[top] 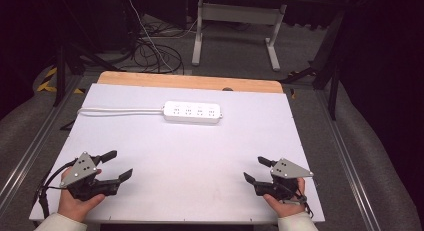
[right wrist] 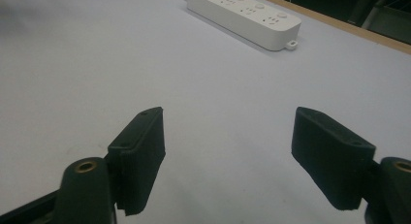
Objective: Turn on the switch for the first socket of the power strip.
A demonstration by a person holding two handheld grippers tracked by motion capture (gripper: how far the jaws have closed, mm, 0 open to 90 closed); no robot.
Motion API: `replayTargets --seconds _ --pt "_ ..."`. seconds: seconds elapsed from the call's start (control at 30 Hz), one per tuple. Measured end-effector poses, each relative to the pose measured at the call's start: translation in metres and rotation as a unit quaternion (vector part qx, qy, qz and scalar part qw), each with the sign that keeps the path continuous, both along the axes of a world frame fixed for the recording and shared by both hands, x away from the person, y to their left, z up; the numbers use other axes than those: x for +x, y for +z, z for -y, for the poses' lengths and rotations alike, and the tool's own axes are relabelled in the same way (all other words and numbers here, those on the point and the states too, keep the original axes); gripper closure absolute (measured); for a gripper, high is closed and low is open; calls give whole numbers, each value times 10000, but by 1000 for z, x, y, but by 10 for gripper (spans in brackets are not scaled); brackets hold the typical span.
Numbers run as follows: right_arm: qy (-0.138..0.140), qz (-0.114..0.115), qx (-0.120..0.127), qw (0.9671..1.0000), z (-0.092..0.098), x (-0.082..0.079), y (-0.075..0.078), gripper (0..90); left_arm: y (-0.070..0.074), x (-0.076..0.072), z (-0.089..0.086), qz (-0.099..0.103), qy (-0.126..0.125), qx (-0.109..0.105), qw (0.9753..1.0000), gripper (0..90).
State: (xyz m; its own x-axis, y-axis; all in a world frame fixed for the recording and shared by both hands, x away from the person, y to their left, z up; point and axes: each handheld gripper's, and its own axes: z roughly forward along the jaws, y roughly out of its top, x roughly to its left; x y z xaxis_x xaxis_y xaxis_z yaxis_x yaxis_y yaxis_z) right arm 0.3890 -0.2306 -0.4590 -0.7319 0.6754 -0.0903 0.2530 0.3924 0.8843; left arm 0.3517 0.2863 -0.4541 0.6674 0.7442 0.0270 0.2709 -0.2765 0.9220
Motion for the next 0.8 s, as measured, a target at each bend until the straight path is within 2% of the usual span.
replayTargets --seconds 0.3,0.8 --pt "19 8 -10 10000 0 0 0 287 4 -2 1 143 40 194 9997 234" --pt "4 24 -25 10000 0 0 0 287 10 -3 3 39 46 195 9998 241"
